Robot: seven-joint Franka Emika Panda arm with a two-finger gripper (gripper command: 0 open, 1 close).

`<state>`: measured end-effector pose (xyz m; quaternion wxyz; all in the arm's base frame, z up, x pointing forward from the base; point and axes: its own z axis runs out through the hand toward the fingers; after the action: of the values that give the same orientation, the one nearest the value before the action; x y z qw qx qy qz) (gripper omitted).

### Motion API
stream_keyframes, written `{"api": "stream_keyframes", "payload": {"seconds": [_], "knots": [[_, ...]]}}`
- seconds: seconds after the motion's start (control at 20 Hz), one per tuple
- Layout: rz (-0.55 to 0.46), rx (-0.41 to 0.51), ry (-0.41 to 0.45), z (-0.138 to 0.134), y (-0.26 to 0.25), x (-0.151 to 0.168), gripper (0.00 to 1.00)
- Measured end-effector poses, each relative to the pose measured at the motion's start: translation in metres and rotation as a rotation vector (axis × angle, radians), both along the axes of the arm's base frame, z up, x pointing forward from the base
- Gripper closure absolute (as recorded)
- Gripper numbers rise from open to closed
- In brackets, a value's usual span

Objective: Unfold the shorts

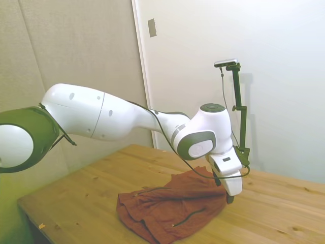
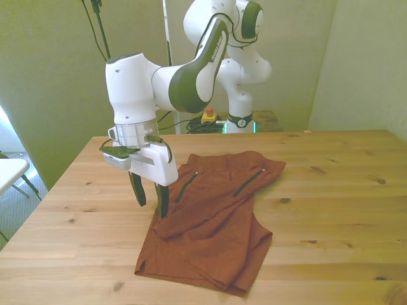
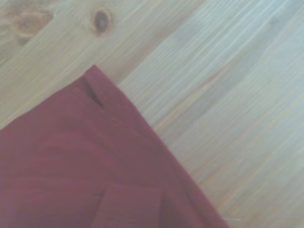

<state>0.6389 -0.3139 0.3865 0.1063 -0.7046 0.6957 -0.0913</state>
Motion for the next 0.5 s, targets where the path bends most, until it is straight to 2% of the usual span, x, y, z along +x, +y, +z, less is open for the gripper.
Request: {"api": "stream_keyframes", "payload": {"seconds": [0.15, 0.2, 0.5], "knots": [[0.017, 0.001, -0.012, -0.006, 0.010, 0.011, 0.00], [0.022, 0.002, -0.014, -0.008, 0.012, 0.015, 1.00], [0.041, 0.013, -0.024, -0.015, 0.025, 0.024, 1.00]]}}
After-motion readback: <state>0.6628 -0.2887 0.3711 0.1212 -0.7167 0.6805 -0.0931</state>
